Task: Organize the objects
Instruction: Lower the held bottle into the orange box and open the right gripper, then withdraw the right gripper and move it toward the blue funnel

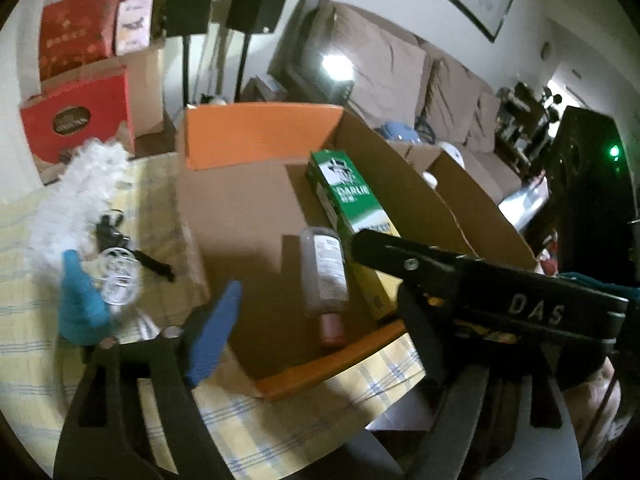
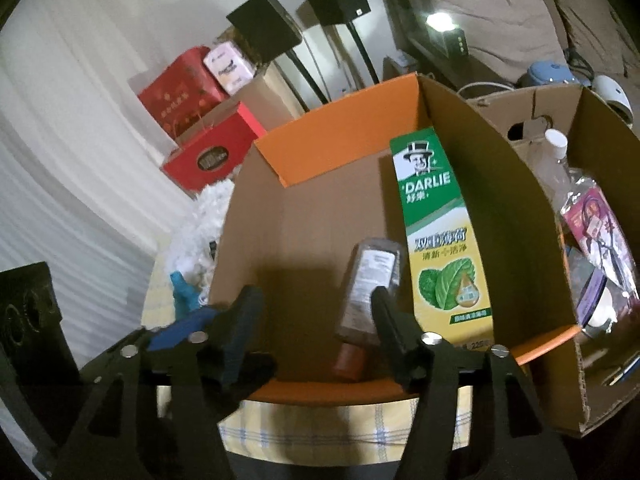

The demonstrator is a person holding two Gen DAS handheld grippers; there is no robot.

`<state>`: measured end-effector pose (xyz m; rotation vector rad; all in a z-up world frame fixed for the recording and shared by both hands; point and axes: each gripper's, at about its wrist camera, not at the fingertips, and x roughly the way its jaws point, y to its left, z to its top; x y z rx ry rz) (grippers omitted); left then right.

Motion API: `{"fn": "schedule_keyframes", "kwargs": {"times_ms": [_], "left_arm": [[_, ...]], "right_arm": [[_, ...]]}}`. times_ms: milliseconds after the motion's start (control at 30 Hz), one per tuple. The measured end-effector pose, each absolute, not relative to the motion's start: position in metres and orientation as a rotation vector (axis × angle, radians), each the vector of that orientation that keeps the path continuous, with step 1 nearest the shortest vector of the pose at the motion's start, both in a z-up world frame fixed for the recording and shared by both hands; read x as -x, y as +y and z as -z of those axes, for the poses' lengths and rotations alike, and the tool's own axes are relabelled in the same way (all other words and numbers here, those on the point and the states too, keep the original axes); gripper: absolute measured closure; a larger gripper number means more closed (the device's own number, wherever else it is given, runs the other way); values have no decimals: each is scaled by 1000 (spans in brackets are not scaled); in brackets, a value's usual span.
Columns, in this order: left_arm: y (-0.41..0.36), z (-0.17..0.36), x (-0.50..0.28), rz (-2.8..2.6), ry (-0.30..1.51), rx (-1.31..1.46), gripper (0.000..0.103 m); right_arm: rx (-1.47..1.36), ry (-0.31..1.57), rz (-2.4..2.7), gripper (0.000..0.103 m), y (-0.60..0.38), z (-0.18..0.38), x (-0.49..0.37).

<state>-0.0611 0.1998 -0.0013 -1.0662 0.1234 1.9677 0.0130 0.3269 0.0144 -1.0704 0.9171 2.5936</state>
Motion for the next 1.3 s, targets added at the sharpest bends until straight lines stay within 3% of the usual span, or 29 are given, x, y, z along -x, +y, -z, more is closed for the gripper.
{"fn": "schedule_keyframes", "kwargs": {"times_ms": [233, 567, 700, 1300], "left_arm": [[167, -12, 70, -2041, 75, 1047, 6], [120, -14, 78, -2144, 79, 1048, 0], [97, -16, 82, -2175, 64, 1042, 0], [7, 11, 103, -2291, 41, 1130, 0]], "right_arm": [[1047, 845, -2628, 24, 312, -30, -12], [1065, 781, -2686, 10, 279, -41, -3], [1070, 733, -2716, 0, 264, -46, 2], [1127, 621, -2858, 0, 199, -54, 36]]}}
